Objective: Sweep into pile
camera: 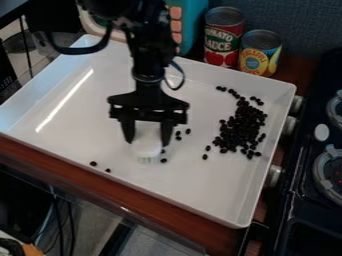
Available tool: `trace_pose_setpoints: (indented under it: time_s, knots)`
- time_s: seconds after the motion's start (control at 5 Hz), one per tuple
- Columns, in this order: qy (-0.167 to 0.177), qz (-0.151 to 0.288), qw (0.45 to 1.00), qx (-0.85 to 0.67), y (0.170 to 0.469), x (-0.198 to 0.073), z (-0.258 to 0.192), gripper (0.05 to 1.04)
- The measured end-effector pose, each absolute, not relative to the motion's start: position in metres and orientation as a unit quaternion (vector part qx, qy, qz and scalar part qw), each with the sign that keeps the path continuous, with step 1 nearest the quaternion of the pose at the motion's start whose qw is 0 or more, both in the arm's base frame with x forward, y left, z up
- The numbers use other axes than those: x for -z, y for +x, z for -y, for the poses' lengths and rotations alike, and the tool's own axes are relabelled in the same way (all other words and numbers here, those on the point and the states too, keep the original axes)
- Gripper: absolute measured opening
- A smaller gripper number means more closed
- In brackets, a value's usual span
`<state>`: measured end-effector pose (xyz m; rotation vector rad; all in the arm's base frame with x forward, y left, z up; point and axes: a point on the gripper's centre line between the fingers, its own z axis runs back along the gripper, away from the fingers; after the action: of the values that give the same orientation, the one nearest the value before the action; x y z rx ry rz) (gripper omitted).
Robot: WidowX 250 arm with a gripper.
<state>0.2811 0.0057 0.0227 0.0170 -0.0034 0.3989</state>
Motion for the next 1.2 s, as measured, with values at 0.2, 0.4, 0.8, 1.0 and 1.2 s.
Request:
trace_pose_setpoints:
  time_s: [0.2,0.4,0.8,1.0,1.2]
  knots:
    - [0.000,-0.001,0.978,-0.209,0.285,-0.025,0.016,0.737]
    - [-0.009,-0.005,0.976,-0.218,0.292,-0.027,0.026,0.736]
    - [-0.027,-0.003,0.968,-0.249,0.313,-0.027,0.037,0.737]
    - [-0.027,0.003,0.966,-0.259,0.322,-0.024,0.036,0.736]
    - [-0.028,0.007,0.964,-0.263,0.328,-0.023,0.037,0.736]
